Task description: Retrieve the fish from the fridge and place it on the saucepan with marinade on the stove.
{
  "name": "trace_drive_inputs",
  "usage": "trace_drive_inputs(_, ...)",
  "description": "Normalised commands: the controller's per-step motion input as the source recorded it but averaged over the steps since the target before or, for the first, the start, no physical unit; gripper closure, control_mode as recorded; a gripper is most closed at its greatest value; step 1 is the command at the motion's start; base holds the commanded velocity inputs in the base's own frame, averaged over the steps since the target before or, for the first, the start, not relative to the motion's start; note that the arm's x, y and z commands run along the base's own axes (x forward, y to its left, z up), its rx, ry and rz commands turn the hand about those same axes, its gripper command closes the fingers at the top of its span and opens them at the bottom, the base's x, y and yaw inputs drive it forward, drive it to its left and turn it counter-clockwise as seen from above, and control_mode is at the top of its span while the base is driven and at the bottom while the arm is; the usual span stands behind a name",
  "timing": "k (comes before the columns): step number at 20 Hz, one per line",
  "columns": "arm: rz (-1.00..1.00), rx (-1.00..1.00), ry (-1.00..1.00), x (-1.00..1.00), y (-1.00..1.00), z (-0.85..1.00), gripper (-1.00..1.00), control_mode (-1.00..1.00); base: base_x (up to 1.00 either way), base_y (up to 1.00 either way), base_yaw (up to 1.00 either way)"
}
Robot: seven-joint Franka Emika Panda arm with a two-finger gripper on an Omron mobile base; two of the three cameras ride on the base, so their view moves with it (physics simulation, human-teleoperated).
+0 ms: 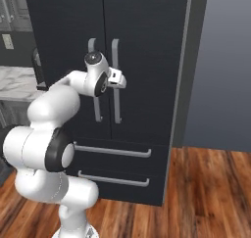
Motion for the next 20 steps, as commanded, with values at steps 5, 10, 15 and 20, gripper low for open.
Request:
trace_drive_inputs(5,0.01,0.00,0.00,0.61,-0.03,0.00,-1.00,-1.00,0.00,0.00,0.00)
trace_drive_inputs(10,0.00,0.00,-0.02,0.76,0.00,0.00,-1.00,-1.00,0.00,0.00,0.00)
trace_drive_inputs(15,0.00,0.00,-0.08,0.69,0.00,0.00,-1.00,-1.00,0.00,0.00,0.00)
trace_drive_inputs(20,0.00,0.00,0.00,0.65,0.00,0.00,-1.00,-1.00,0.00,0.00,0.00)
